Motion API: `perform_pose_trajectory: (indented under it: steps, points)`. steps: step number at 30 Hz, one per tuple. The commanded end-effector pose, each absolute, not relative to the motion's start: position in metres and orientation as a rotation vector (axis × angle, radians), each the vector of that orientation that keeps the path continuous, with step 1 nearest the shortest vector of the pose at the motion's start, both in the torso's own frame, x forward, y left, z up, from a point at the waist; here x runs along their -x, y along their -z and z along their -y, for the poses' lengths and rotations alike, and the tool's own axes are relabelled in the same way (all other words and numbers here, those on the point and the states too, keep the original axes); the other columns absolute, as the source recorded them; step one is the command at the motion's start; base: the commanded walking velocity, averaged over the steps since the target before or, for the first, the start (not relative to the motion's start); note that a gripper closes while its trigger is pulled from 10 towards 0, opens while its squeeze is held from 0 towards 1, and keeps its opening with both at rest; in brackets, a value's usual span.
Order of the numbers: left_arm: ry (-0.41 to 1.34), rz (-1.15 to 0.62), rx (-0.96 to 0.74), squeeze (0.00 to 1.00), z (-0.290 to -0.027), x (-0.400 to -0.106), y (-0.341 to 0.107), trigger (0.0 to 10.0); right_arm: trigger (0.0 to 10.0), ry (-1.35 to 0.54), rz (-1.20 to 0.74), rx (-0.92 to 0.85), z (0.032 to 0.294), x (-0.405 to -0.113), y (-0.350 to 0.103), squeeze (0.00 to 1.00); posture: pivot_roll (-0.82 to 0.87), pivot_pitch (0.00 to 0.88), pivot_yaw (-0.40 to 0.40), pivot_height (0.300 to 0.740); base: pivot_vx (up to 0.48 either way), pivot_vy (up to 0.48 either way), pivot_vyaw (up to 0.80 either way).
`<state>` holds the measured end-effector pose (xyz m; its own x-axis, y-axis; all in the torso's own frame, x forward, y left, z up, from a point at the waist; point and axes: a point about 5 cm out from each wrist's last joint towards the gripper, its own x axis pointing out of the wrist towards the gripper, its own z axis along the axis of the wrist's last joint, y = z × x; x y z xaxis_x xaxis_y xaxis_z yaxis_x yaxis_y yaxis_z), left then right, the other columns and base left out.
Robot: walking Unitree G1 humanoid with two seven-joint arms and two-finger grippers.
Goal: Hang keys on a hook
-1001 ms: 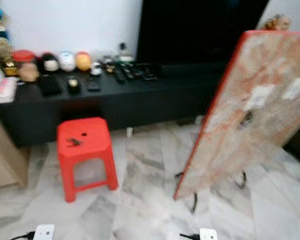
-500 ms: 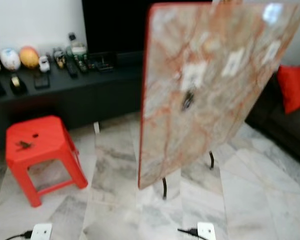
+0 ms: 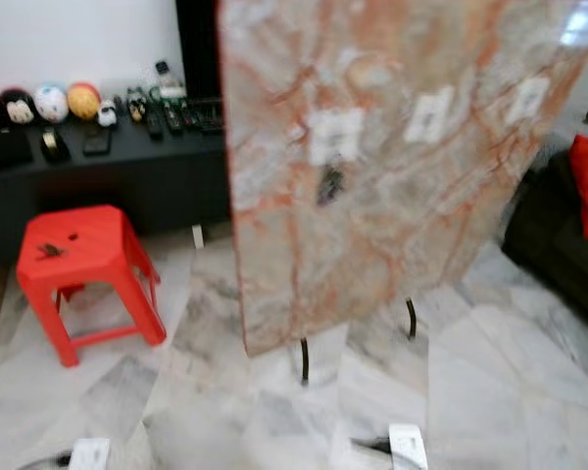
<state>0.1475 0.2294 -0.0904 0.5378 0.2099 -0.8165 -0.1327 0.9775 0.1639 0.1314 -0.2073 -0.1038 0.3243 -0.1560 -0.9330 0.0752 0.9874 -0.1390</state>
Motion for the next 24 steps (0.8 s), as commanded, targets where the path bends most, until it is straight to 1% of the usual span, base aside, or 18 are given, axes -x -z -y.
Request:
perform_pose_trajectory:
  steps: [1,5,6,24]
  points:
    - [-0.208,-1.004,-0.109,0.00,-0.2355,-0.1438,0.0907,10.0,10.0,0.144,-1.194,0.066,0.2043,-0.1434,0.1002,0.00,0.05,0.000,-0.119,0.740,0.000,-0.371,0.00]
    - [-0.206,-1.007,-0.109,0.00,-0.2357,-0.1429,0.0910,10.0,10.0,0.129,-1.186,0.092,0.2044,-0.1435,0.1001,0.00,0.05,0.000,-0.119,0.740,0.000,-0.376,0.00]
    - [-0.207,-1.007,-0.109,0.00,-0.2360,-0.1425,0.0910,10.0,10.0,0.115,-1.187,0.114,0.2047,-0.1435,0.1000,0.00,0.06,0.000,-0.120,0.740,0.000,-0.375,0.79]
    - [-0.222,-1.011,-0.104,0.00,-0.2377,-0.1396,0.0917,10.0,10.0,0.126,-1.193,0.109,0.2074,-0.1418,0.1002,0.00,0.05,0.000,-0.122,0.740,0.000,-0.374,0.80]
